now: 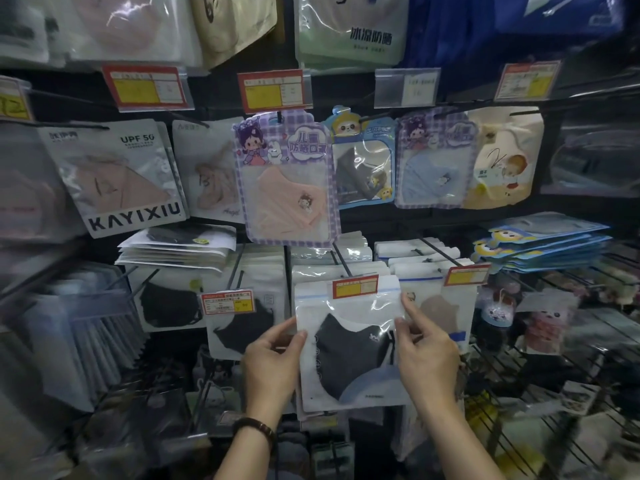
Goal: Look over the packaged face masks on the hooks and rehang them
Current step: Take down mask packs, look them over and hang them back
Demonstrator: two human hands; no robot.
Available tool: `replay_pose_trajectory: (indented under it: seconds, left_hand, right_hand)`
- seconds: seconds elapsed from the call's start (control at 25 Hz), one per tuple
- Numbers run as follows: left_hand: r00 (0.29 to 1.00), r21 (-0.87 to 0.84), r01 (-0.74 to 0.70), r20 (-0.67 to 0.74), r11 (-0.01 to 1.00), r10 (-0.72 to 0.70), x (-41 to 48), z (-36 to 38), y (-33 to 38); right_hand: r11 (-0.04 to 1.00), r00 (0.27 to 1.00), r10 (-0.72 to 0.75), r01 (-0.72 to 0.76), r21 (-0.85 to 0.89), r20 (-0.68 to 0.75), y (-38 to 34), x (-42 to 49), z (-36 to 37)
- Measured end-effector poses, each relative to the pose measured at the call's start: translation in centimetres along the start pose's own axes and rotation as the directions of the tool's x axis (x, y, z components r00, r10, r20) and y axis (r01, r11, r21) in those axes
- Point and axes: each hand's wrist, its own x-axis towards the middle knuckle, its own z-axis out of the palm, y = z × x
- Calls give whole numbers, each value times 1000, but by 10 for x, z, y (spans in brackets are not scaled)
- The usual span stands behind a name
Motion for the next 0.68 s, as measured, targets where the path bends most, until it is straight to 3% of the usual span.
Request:
replay_pose_trajectory:
  seconds: [0.32,0.68]
  left_hand:
    - [998,94,-20,-64,995,26,16,5,6]
    - [993,152,11,-120,988,8,20,13,-1]
  right_hand:
    - [995,997,-16,23,-94,74,-1,11,10]
    - [974,966,-1,60,-218,259,2,13,12]
